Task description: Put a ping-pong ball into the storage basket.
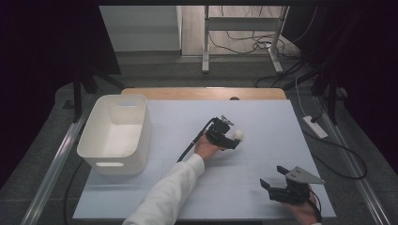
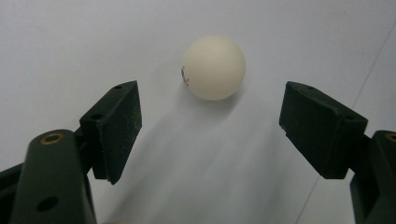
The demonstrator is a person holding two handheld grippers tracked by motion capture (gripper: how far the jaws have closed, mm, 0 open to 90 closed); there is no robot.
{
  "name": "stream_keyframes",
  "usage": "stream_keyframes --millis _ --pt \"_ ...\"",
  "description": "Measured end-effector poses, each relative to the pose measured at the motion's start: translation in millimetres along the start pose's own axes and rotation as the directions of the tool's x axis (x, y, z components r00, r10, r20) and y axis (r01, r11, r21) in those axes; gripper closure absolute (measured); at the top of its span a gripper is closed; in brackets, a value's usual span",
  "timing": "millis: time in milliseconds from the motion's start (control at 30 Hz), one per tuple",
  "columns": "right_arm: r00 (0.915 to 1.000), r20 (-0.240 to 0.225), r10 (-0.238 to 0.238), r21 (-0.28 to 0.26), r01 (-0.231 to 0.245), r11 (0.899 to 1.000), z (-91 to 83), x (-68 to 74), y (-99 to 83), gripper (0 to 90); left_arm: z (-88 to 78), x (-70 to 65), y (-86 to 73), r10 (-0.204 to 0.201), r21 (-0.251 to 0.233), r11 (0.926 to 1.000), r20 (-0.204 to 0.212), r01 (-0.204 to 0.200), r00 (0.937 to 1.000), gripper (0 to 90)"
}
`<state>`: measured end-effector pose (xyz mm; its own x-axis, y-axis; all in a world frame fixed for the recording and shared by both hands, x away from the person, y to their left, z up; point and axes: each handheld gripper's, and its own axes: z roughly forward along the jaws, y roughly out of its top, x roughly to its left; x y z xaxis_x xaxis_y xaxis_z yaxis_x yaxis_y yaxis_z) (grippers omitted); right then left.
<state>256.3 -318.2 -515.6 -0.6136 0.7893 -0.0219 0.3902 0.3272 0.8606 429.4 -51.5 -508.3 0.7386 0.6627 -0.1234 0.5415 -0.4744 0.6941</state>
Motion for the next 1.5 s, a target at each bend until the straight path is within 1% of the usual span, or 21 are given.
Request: stream_keyframes --millis 67,133,200,233,367,467,600,800,867,967,1033,1100,1133,1233,1400,1500 --pt "1.0 0.002 0.001 0.0 -0.001 1.0 -0.3 -0.4 0.0 15.3 2.9 1.1 1.4 -0.008 0.002 1.0 0.004 0.008 1.0 22.0" --pt "1.0 0.002 0.002 -0.002 -0.002 1.0 -0.3 -0.9 -0.4 15.3 4.3 2.3 3.7 -0.016 -0.01 0.9998 0.007 0.016 0.9999 21.9" --pt "1.0 0.004 0.003 -0.001 -0.003 1.0 -0.7 -1.1 -0.6 15.3 5.6 1.6 6.0 -0.009 -0.01 0.9999 0.012 0.009 0.9999 22.0" --pt "1.0 0.004 0.004 -0.001 -0.004 1.0 -0.8 -1.2 -0.7 15.3 7.1 0.3 8.1 0.002 -0.009 1.0 0.009 -0.002 1.0 22.0" --pt "1.0 0.003 0.008 -0.004 -0.008 1.0 -1.9 -1.4 -0.5 15.3 11.0 -1.5 12.0 0.019 0.0 0.9998 0.008 -0.019 0.9998 21.9" --pt "1.0 0.004 0.007 -0.006 -0.007 1.0 -2.2 -1.2 -0.6 15.3 15.8 -2.4 15.1 0.019 0.007 0.9998 0.013 -0.019 0.9997 21.8" --pt "0.9999 0.003 0.011 -0.008 -0.011 1.0 -3.1 -1.9 -1.1 15.3 19.0 -1.7 17.9 0.019 0.005 0.9998 0.019 -0.019 0.9996 22.1" --pt "0.9998 0.009 0.015 -0.008 -0.015 1.0 -4.3 -2.2 -1.6 15.3 26.6 -0.1 17.4 0.013 0.018 0.9998 0.028 -0.014 0.9995 23.4" --pt "0.9998 0.01 0.015 -0.008 -0.015 1.0 -4.4 -2.2 -1.7 15.3 28.1 0.4 16.8 0.011 0.022 0.9997 0.034 -0.012 0.9994 25.6" --pt "0.9998 0.008 0.016 -0.009 -0.016 1.0 -4.5 -2.4 -1.9 15.3 29.0 1.1 16.3 0.005 0.021 0.9998 0.052 -0.006 0.9986 31.7" --pt "0.9998 0.009 0.016 -0.009 -0.016 1.0 -4.6 -2.4 -2.0 15.3 28.7 2.4 16.5 0.003 0.019 0.9998 0.056 -0.004 0.9984 35.0" --pt "0.9998 0.009 0.016 -0.009 -0.016 1.0 -4.5 -2.4 -2.0 15.3 29.0 2.9 16.4 0.001 0.019 0.9998 0.055 -0.002 0.9985 40.5" --pt "0.9998 0.008 0.015 -0.009 -0.015 1.0 -4.5 -2.3 -2.0 15.3 29.5 3.5 16.2 0.0 0.019 0.9998 0.055 -0.001 0.9985 40.5" --pt "0.9999 0.008 0.015 -0.008 -0.015 1.0 -4.5 -2.3 -2.0 15.3 30.2 4.5 15.9 -0.008 0.021 0.9998 0.057 0.007 0.9983 50.1" --pt "0.9998 0.009 0.015 -0.007 -0.015 1.0 -4.4 -2.9 -2.4 15.3 29.8 4.5 16.1 -0.014 0.019 0.9997 0.064 0.013 0.9978 50.9" --pt "0.9999 0.008 0.015 -0.006 -0.015 1.0 -4.2 -2.9 -2.5 15.3 27.7 4.0 16.8 -0.01 0.016 0.9998 0.066 0.009 0.9978 51.0"
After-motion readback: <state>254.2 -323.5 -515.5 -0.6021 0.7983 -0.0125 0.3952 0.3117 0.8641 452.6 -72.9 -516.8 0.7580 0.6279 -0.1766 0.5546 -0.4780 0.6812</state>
